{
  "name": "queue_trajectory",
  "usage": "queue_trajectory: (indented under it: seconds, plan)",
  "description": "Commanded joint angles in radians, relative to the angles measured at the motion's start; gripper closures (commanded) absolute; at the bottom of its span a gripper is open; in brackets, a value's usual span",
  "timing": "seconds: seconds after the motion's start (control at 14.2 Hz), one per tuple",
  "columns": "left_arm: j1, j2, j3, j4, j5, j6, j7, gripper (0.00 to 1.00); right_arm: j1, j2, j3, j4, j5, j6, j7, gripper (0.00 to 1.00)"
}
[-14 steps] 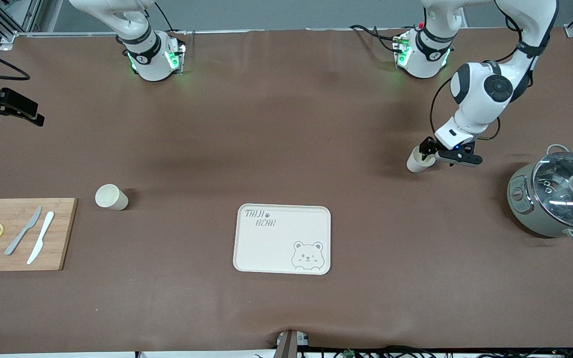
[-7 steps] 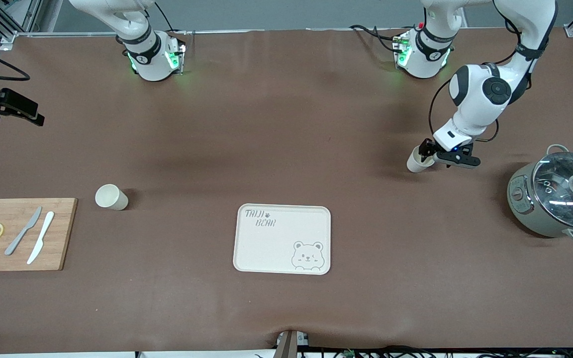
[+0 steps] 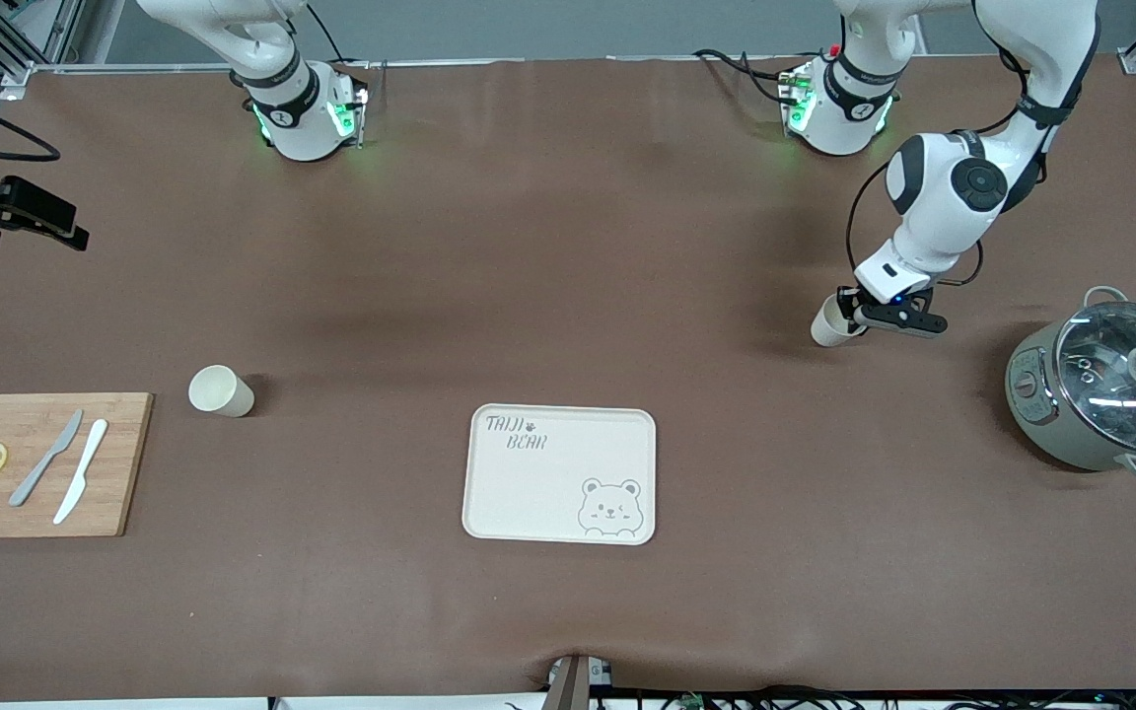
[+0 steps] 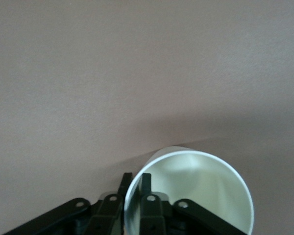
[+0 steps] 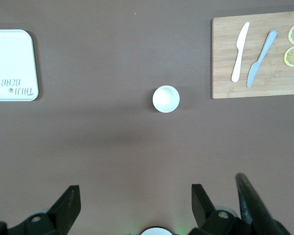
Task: Place white IKEA cup upright on tray with both arms
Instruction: 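Lower the open left gripper around the white cup and close it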
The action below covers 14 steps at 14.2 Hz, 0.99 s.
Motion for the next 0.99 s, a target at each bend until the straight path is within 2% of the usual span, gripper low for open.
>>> queue_trajectory:
  seconds: [0.0,0.35,0.7,0.91]
  plan:
    - [0.002,0.006,-0.016,0.017,0.006,0.012,-0.027,1.00,-0.011,0.007,0.004,0.013,0.014,-0.011,-0.010,0.00]
    - [0.002,0.006,-0.044,0.098,0.006,-0.040,-0.058,1.00,-0.013,0.007,0.004,0.013,0.014,-0.011,-0.010,0.00]
    - [-0.001,0.018,-0.094,0.303,0.006,-0.290,-0.127,1.00,-0.013,0.007,0.004,0.013,0.014,-0.011,-0.010,0.00]
    - [-0.041,0.075,-0.111,0.465,0.006,-0.436,-0.193,1.00,-0.013,0.007,0.004,0.013,0.014,-0.011,-0.010,0.00]
